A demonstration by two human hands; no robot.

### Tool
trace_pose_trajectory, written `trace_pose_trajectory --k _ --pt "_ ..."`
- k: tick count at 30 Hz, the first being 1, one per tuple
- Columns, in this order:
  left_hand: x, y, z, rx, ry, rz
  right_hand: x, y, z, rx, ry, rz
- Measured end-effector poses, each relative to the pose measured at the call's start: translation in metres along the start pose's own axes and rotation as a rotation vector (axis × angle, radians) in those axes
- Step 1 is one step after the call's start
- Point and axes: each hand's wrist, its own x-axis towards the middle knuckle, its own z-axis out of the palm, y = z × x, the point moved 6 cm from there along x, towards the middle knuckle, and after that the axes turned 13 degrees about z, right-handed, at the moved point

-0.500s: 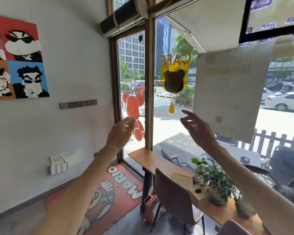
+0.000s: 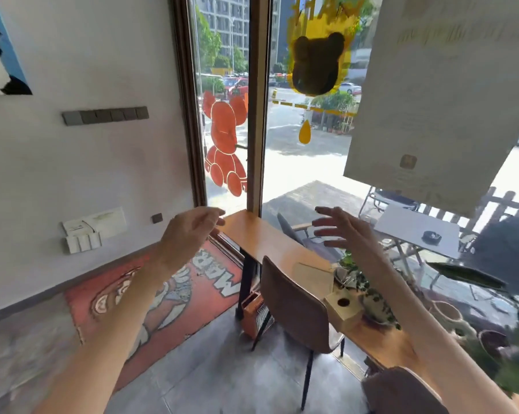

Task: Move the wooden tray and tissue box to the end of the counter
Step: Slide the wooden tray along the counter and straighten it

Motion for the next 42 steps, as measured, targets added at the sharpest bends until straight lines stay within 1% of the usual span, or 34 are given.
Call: trace_pose_trajectory --k 1,3,4,6,7,8,10,15,21,23,26,30,33,35,38,40,42 --pt "0.0 -0.014 0.007 0.012 -0.009 -0.022 0.01 0.013 -0.003 -0.005 0.021 0.008" --pt "0.005 -0.043 0.023 0.078 -0.024 -0.082 0.034 0.031 -0.002 -0.116 0.073 -0.001" --pt "0.009 -0.058 0.031 0.156 -0.045 -0.117 0.047 0.041 0.003 -0.221 0.1 0.001" --pt "0.02 -0.084 0.043 0.372 -0.117 -0.148 0.075 0.057 0.018 -0.523 0.147 0.009" --pt "0.028 -0.096 0.045 0.447 -0.138 -0.155 0.09 0.064 0.027 -0.651 0.142 0.015" --pt "0.039 -0.108 0.046 0.496 -0.151 -0.166 0.107 0.069 0.035 -0.73 0.129 0.032" --pt "0.064 -0.134 0.045 0.528 -0.162 -0.188 0.142 0.078 0.042 -0.799 0.131 0.049" --pt "0.145 -0.207 0.042 0.472 -0.208 -0.216 0.226 0.102 0.043 -0.868 0.195 0.08" --pt "0.258 -0.272 0.074 0.525 -0.316 -0.066 0.292 0.14 0.021 -0.948 0.326 0.238" --pt "0.297 -0.286 0.105 0.536 -0.35 0.023 0.305 0.152 0.004 -0.991 0.391 0.301" --pt "0.336 -0.303 0.17 0.541 -0.424 0.108 0.308 0.176 -0.025 -1.054 0.461 0.451" --pt "0.37 -0.32 0.273 0.612 -0.578 0.28 0.305 0.218 -0.059 -1.061 0.556 0.621" --pt "0.387 -0.336 0.345 0.617 -0.684 0.347 0.308 0.259 -0.082 -1.008 0.608 0.722" --pt "0.39 -0.353 0.388 0.634 -0.758 0.34 0.315 0.294 -0.093 -0.971 0.604 0.803" --pt "0.387 -0.382 0.437 0.689 -0.856 0.32 0.334 0.346 -0.089 -0.913 0.546 0.889" --pt "0.381 -0.4 0.468 0.73 -0.9 0.337 0.355 0.38 -0.077 -0.927 0.463 0.888" --pt "0.367 -0.422 0.494 0.763 -0.984 0.311 0.372 0.416 -0.056 -0.937 0.34 0.917"
